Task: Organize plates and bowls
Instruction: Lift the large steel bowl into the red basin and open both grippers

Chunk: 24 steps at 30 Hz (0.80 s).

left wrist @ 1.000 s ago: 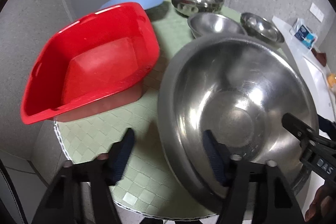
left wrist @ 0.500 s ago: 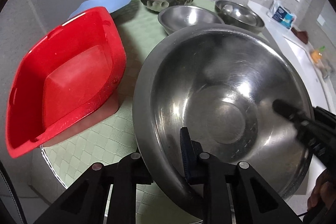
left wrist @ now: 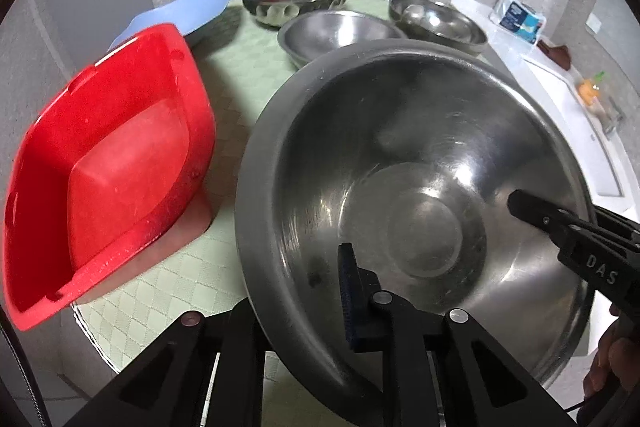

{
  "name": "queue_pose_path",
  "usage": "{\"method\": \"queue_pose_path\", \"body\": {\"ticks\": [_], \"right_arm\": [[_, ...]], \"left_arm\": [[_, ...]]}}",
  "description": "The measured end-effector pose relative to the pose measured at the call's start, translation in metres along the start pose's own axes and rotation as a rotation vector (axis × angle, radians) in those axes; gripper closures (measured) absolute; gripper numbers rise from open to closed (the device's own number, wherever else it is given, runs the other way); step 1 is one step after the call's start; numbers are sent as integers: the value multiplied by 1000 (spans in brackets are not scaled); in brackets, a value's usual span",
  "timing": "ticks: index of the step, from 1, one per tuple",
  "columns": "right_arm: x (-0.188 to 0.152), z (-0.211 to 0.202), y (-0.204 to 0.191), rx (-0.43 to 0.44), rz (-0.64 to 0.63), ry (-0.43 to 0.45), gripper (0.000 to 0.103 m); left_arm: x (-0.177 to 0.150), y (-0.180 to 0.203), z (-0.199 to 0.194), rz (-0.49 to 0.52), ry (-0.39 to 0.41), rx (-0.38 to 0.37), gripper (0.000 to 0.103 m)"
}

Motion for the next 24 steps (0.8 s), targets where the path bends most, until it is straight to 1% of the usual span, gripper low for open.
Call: {"method": "queue_pose_path", "body": {"ticks": [1,4,7,11,14,15,17,18,21,24], "right_arm": [[1,-2,-4,3,-15,7,94],[4,-8,-9,-10,-37,20,94],[12,-25,-19,-16,-62,56,94],[29,-47,-39,-4,-99,111,94],[44,-55,-64,13,-146,146,94],[50,-55,-77,24,-166,155,94],[59,-50,-100,43,-202,166,94],[62,-48,-107,51,-213,167,94],[70,-34,-140,87,-253,162,94],[76,-11,-174,119,-295,139,94]], "left_arm": [[1,-1,-3,-4,14,-1,93],[3,-1,-15,-3,44,-4,93],[5,-3,-34,-3,89,-11,93],[13,-20,-63,-20,164,2,93],[17,-45,-83,-57,214,33,93],[18,-58,-89,-75,228,50,93],[17,-76,-94,-105,241,67,93],[16,-92,-97,-127,248,83,93],[8,-123,-99,-174,246,118,93],[-4,-149,-97,-210,231,149,93]]}}
Point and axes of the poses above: each gripper's, at about its wrist camera, not at the fingertips, and z roughly the way its jaws point, y to its right, x to its top, the point moved 9 cm from there along z, roughly the way its jaws point, and after that the axes turned 12 degrees about x, right-handed, at the moved point
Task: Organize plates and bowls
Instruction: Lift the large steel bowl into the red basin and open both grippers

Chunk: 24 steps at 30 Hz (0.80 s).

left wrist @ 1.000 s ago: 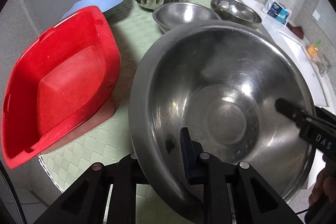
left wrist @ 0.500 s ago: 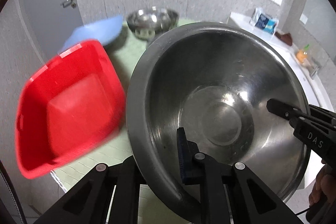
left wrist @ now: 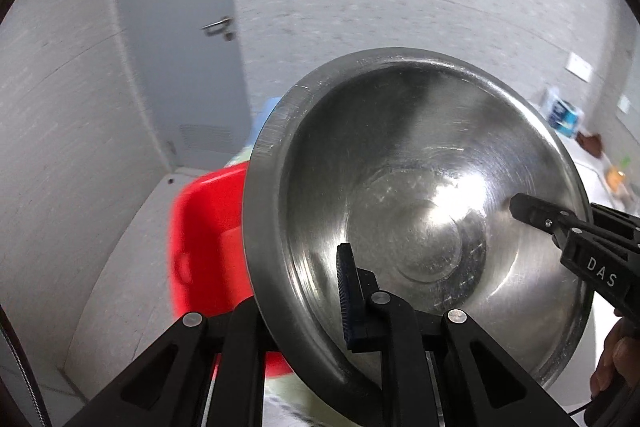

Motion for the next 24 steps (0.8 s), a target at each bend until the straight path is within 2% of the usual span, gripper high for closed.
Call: {"method": "queue_pose_path", "body": {"ticks": [6,11,15,24], "right_arm": [[7,47,-32,38,-30,-60,94],[1,76,-41,36,-26,-120,93],[-6,93,-43,21,-22,-152,92],[-13,116,-49,-32,-46,-204,90]], "left_arm": [[-15,-41,19,-30,-54,47,93],[-24,-52,45,-15,-114,44,93],[-30,-56,62,4,-156,41,92],[-15,-48,107,20,-227,36,91]]}}
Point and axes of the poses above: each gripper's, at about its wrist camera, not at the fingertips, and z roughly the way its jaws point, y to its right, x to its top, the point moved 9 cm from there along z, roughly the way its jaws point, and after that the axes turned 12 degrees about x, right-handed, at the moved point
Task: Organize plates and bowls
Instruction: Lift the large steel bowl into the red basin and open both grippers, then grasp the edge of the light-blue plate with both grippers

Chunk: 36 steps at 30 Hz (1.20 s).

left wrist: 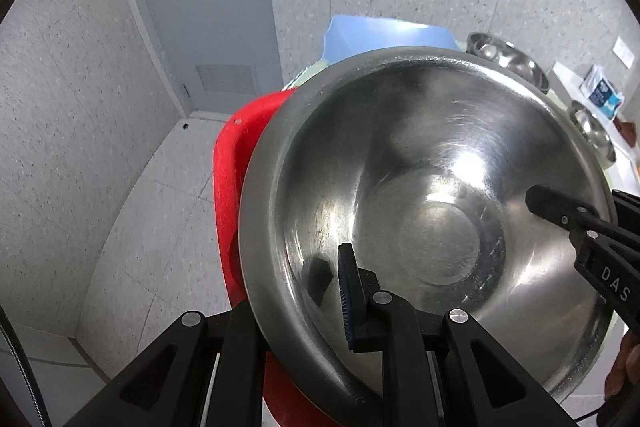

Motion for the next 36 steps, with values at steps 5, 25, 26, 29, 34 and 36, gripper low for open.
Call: {"method": "queue_pose_path", "body": {"ticks": [5,25,26,29,34,36], "right_arm": [[2,4,-5,-28,-14,3,88],[18,-30,-16,3,-20,69,36],[20,-32,-14,8,-18,79,35],[29,-34,-5,30,-6,95,35],[52,-31,22,94,43,119,35],[63,-29,34,104,57,128,35]], "left_arm": [[19,-1,10,2,-6,-11,86],[36,-9,-17,2,18,-81,18],[38,-10,-18,0,23,-77,16],[41,-15,-23,-10,34,-37,16],[49,-24,-28,-20,53,49,9],[62,-23,-24,-54,62,49,9]]}}
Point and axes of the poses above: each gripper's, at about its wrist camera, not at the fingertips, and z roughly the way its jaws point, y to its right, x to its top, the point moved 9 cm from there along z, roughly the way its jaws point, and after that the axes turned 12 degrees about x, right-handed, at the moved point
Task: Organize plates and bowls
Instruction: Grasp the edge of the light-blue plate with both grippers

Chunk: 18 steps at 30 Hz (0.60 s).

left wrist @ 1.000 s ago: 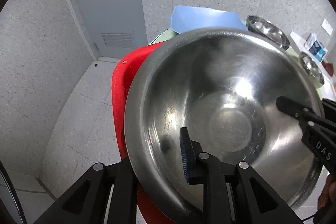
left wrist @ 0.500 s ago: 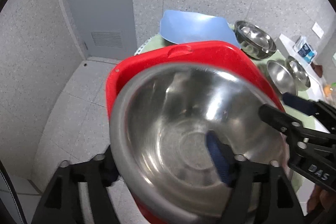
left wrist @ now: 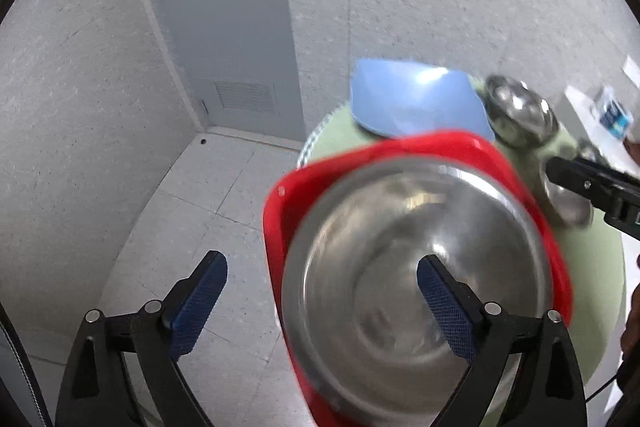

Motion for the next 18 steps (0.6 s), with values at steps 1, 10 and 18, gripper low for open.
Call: {"method": "queue_pose_path", "body": {"ticks": [1,10,18], "right_arm": [[7,4,8,8,11,2,35],[49,62,50,80,75,-66,35],[54,114,74,103,132,-144,37]], "left_arm": [[6,2,2,-8,1,-1,9],[79,38,58,-36,-63,-47,9],[104,68,125,64,-206,10,19]]}}
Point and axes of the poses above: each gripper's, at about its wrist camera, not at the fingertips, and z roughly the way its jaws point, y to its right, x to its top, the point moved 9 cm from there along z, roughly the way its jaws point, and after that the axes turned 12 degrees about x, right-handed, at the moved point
